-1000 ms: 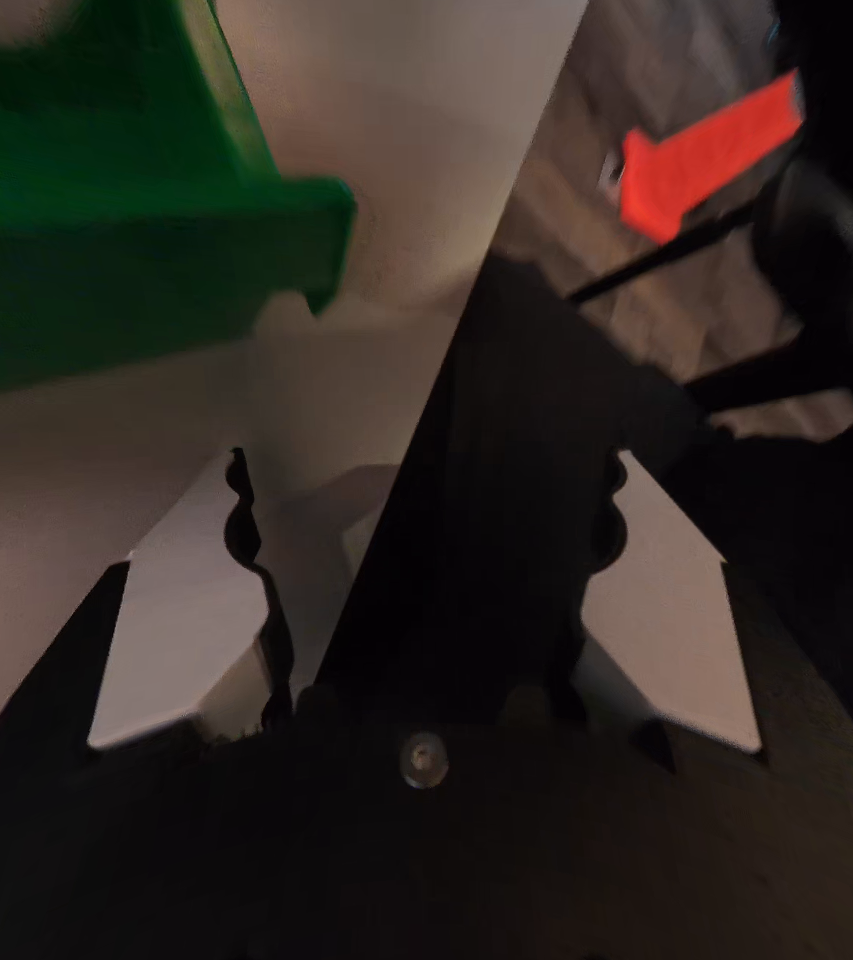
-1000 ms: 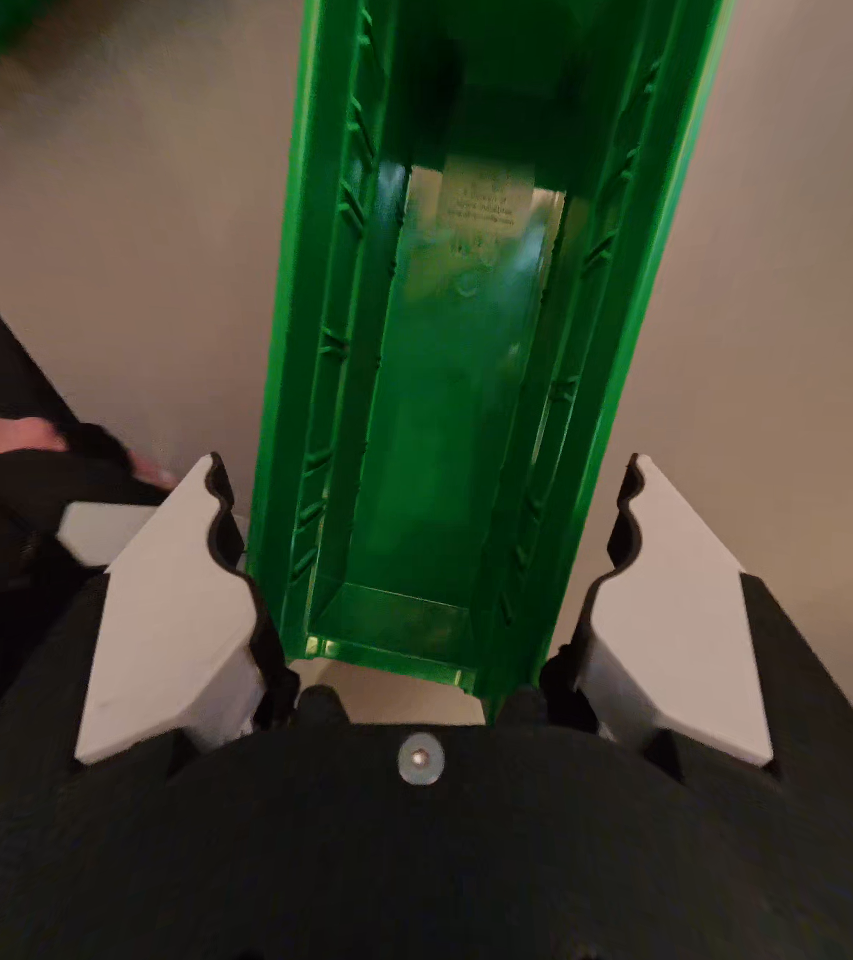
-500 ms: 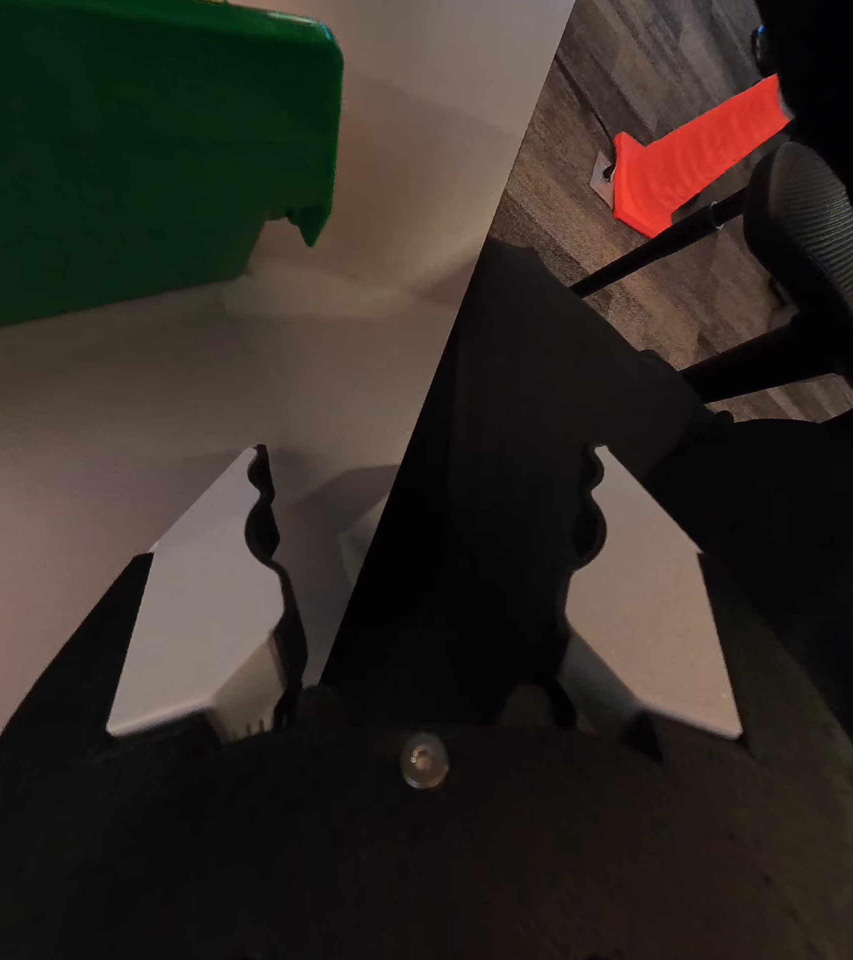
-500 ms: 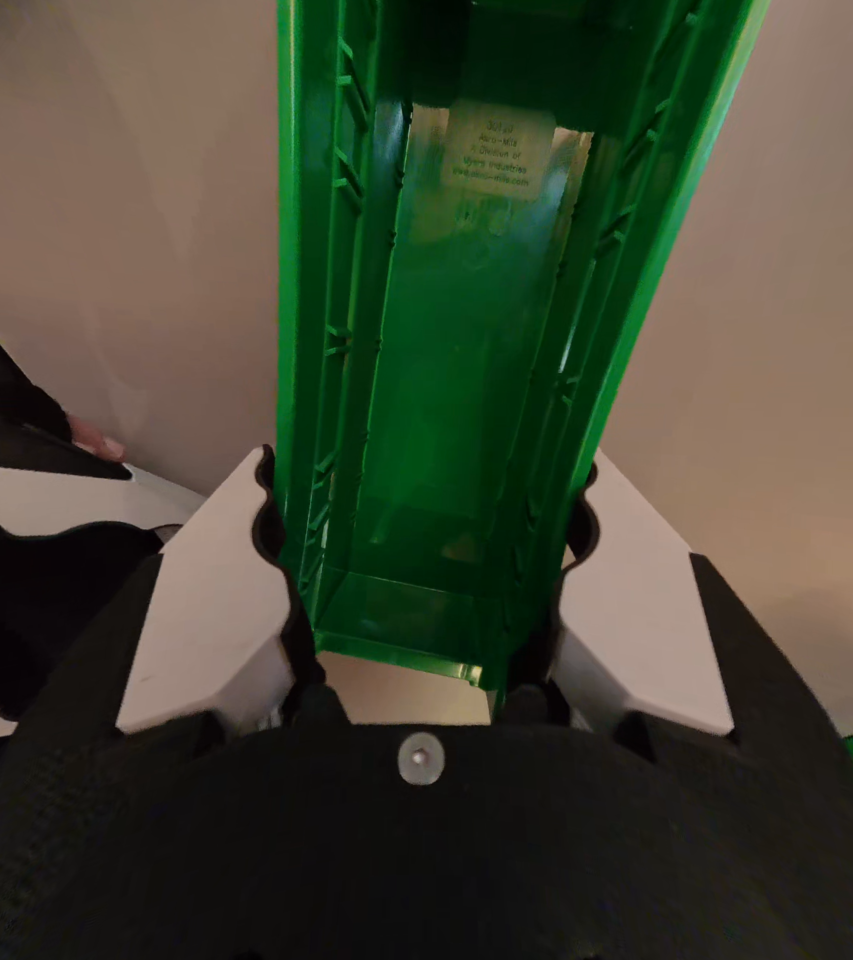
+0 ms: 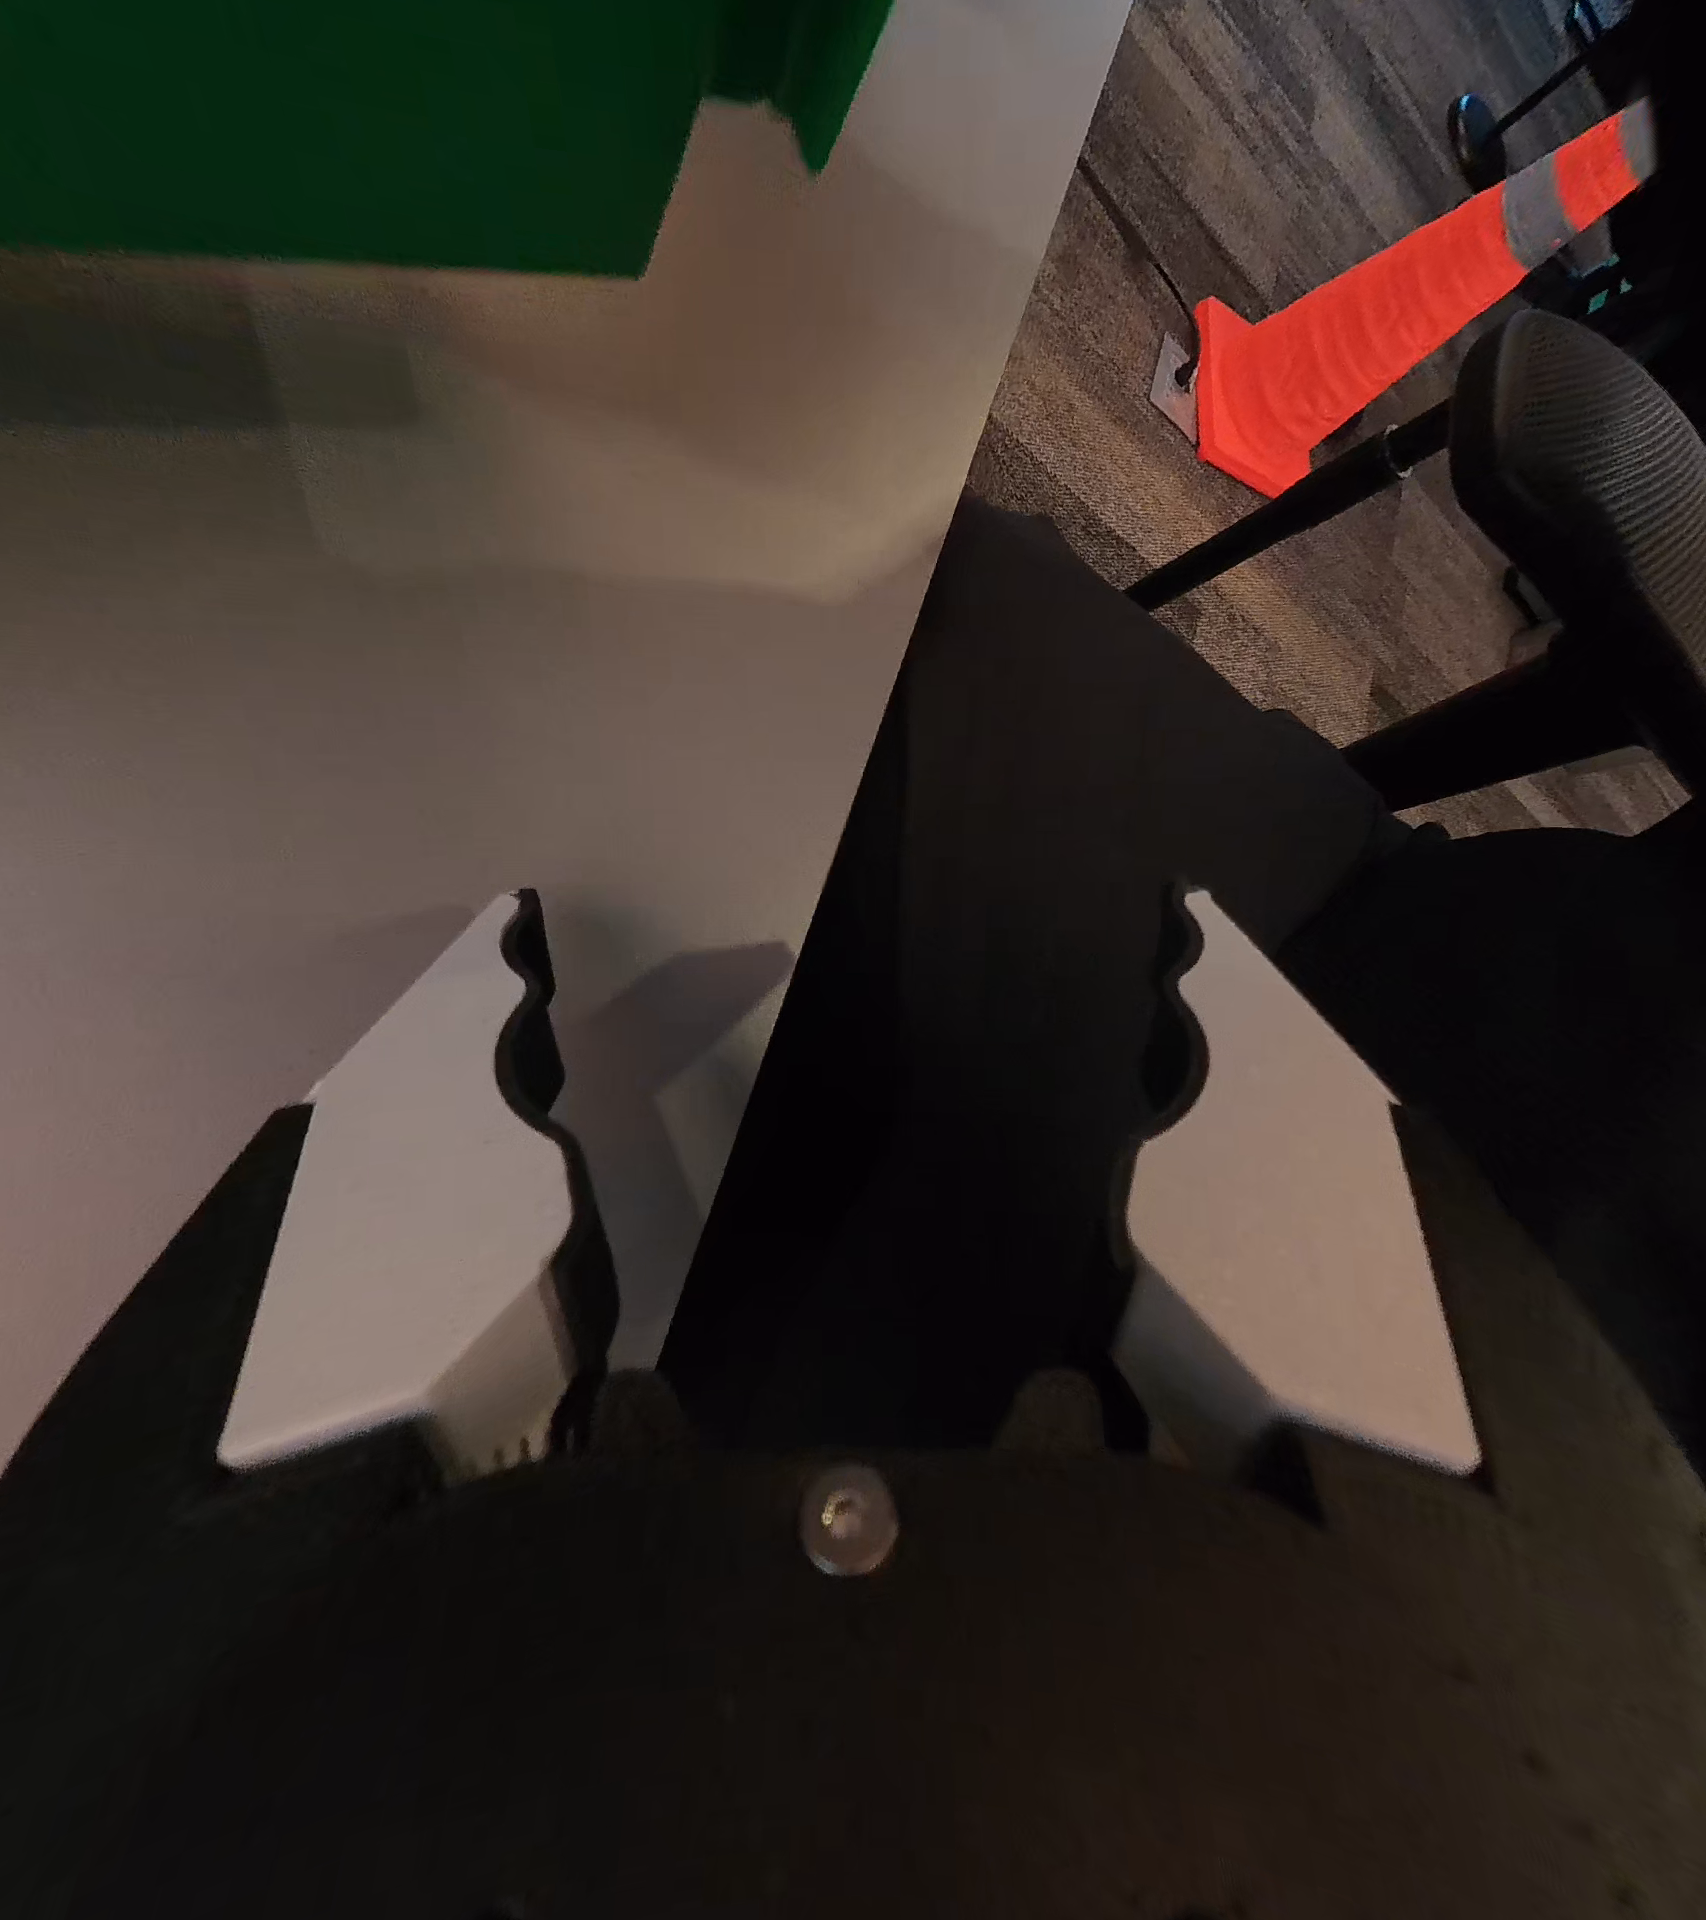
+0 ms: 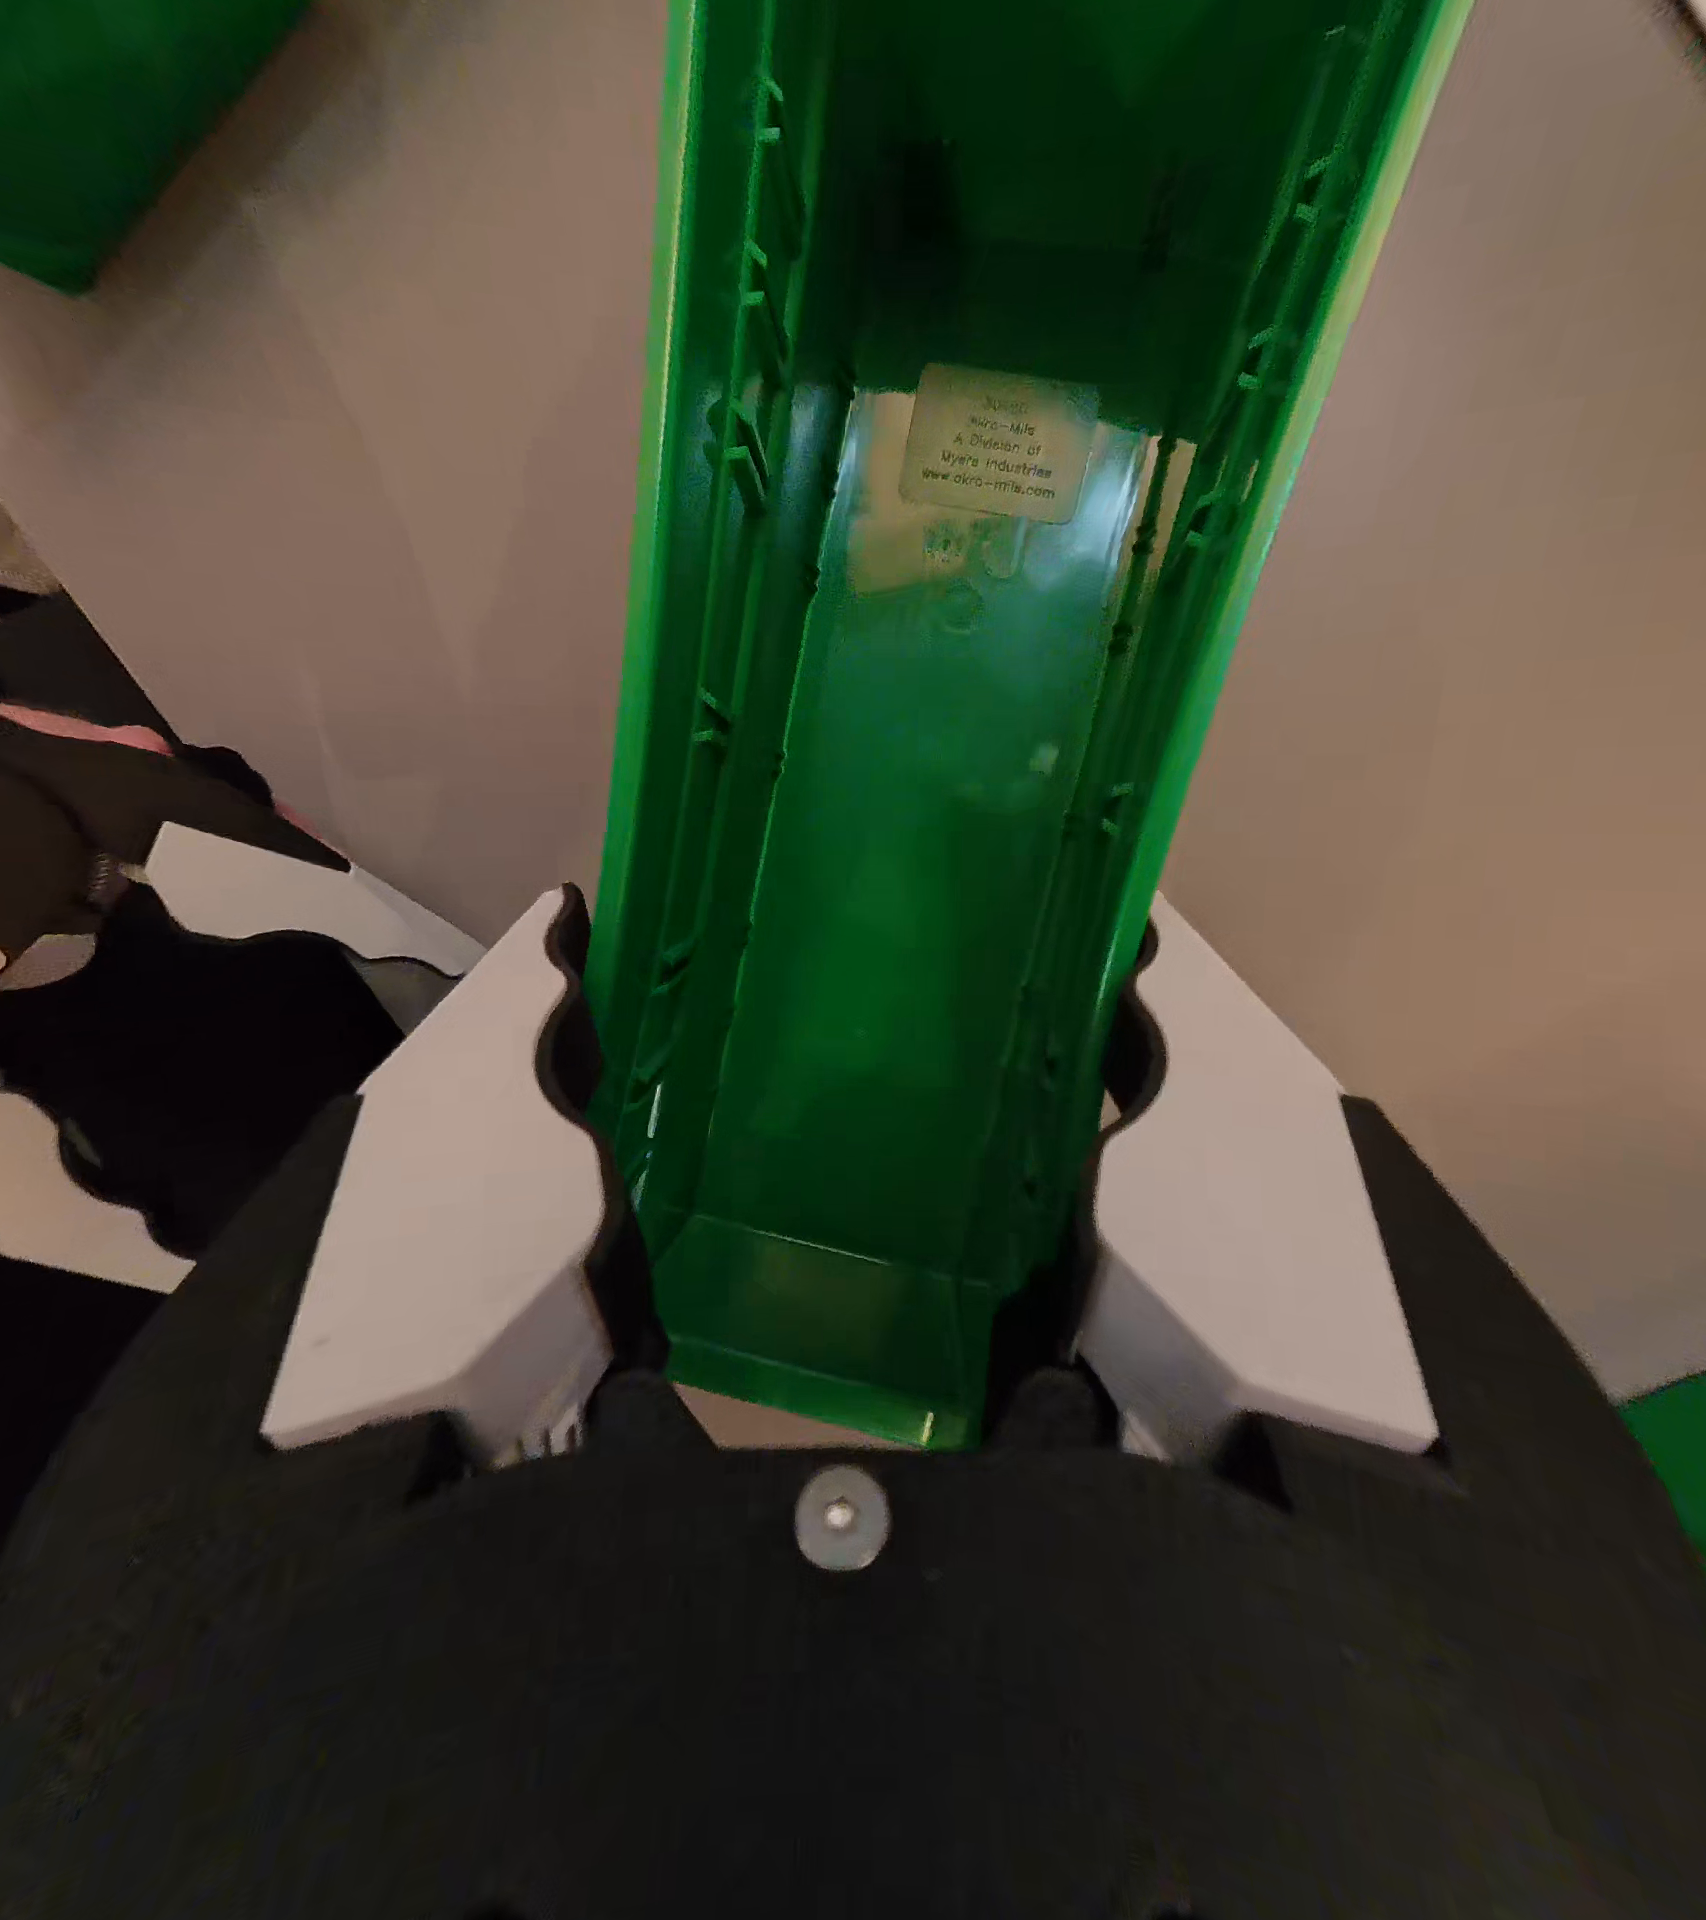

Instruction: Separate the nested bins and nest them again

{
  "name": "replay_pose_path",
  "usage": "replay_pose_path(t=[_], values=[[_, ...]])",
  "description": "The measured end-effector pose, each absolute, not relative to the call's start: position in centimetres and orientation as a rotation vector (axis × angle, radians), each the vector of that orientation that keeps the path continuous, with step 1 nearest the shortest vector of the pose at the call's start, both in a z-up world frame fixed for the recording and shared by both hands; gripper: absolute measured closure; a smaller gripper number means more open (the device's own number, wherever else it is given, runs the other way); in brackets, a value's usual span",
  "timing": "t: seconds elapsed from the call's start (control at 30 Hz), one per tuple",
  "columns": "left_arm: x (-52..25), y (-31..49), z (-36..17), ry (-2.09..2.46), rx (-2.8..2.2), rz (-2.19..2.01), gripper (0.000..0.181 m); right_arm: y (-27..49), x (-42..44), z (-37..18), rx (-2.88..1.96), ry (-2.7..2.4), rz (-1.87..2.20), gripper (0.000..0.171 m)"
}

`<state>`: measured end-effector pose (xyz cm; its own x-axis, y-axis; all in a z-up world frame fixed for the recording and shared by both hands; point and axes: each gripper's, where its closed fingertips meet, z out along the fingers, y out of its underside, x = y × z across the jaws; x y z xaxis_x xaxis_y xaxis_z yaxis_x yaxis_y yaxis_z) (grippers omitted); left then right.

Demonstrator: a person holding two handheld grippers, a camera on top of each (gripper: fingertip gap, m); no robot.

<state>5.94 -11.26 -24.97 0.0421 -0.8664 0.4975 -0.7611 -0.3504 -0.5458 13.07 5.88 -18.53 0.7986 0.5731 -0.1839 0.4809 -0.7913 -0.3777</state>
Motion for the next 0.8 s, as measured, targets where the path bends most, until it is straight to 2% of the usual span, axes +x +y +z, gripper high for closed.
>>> replay_pose_path(t=[0.33, 0.57, 0.67, 0.8], values=[[5.7, -10.9, -25.1, 1.706, -2.167, -1.171, 0.067, 5.8, 19.3, -11.6, -2.569, -0.527, 0.51, 0.075], [5.7, -10.7, -24.7, 1.683, -2.161, -1.184, 0.067, 2.5, 30.6, -4.6, -2.516, -0.203, 0.286, 0.071], [5.8, -10.6, -24.8, 1.678, -2.165, -1.193, 0.067, -0.2, 34.9, -4.3, -2.554, -0.075, 0.195, 0.071], [5.9, -10.8, -24.9, 1.679, -2.17, -1.197, 0.067, -2.4, 38.7, -6.6, -2.603, 0.068, 0.153, 0.069]])
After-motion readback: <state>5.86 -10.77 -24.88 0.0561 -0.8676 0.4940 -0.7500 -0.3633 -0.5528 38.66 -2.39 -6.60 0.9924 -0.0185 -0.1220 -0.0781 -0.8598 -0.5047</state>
